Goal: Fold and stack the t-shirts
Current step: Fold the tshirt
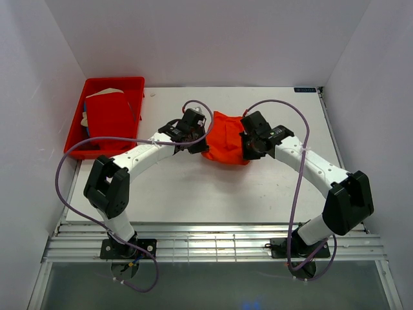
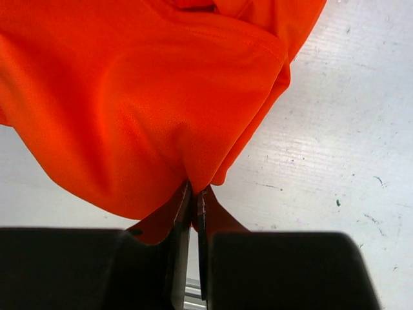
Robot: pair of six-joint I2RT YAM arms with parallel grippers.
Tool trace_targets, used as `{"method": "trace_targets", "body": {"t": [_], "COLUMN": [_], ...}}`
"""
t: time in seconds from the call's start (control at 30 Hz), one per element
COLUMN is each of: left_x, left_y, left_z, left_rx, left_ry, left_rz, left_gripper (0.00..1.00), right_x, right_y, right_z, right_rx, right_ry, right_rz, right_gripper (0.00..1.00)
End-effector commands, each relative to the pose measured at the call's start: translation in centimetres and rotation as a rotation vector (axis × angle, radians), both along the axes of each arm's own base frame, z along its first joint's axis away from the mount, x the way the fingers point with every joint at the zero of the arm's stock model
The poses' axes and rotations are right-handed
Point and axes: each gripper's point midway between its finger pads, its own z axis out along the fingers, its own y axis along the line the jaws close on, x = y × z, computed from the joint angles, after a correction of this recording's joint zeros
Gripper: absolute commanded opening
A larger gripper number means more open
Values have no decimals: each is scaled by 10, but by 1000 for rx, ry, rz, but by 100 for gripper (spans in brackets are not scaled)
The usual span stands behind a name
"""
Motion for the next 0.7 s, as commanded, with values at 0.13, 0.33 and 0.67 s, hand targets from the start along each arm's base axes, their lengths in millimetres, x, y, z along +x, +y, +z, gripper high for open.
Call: {"method": "trace_targets", "body": {"t": [0.13, 0.33, 0.67], "left_x": [5, -30, -111], "left_y": [-19, -4, 23], "left_z": [33, 25, 14], "left_rx": [-103, -117, -144], "left_ry": [-55, -11, 56], "left_rz": [-65, -101, -174], "left_gripper": [0, 0, 0], "right_x": [23, -9, -86], "right_y": [9, 5, 9], "right_z": [26, 12, -3], "right_rx": [21, 66, 124], "right_ry": [-82, -9, 100], "right_rz": [21, 40, 70], "right_gripper": [8, 8, 8]}}
